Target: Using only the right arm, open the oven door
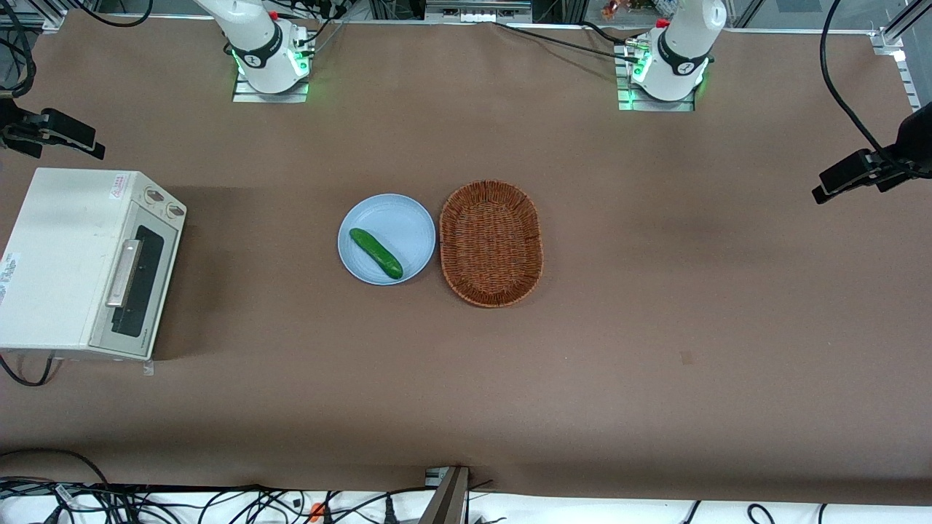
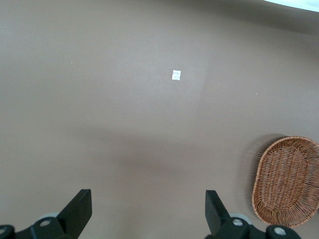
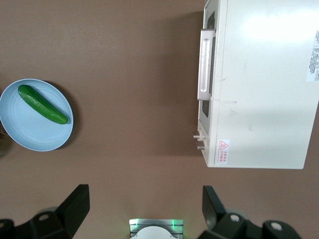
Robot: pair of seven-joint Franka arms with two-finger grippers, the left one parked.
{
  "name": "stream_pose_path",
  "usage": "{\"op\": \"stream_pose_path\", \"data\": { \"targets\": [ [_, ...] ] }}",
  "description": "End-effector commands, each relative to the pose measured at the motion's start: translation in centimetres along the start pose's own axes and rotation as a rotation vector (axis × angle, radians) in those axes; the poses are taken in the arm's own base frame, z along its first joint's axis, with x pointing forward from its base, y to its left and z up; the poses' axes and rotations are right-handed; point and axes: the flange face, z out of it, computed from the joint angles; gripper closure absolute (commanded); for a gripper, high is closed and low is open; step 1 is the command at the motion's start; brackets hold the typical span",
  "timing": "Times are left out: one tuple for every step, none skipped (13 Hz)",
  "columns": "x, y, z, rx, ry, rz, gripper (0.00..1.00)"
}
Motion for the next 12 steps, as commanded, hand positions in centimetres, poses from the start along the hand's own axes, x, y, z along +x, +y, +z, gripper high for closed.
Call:
{"op": "stream_pose_path", "data": {
  "targets": [
    [-0.21, 0.09, -0.77, -0.012, 0.011, -0.008, 0.00],
    [-0.15, 0.13, -0.71, -0.015, 0.011, -0.007, 0.00],
    [-0.15, 0.13, -0.71, -0.015, 0.011, -0.007, 0.00],
    [-0.14, 0.04, -0.70, -0.015, 0.011, -0.010, 0.00],
    [-0.12, 0.00, -0.60, -0.026, 0.005, -0.012, 0.00],
    [-0.05, -0.12, -0.45, -0.030, 0.002, -0.014, 0.00],
    [0.00, -0.43, -0.36, -0.032, -0.001, -0.020, 0.00],
    [0.00, -0.43, -0.29, -0.032, -0.003, -0.020, 0.00],
    [-0.01, -0.43, -0.16, -0.031, -0.010, -0.020, 0.00],
    [-0.07, -0.68, -0.22, -0.032, -0.010, -0.023, 0.00],
    [-0.09, -0.68, -0.20, -0.032, -0.012, -0.023, 0.00],
    [-0.13, -0.76, -0.09, -0.032, -0.018, -0.025, 0.00]
  ]
}}
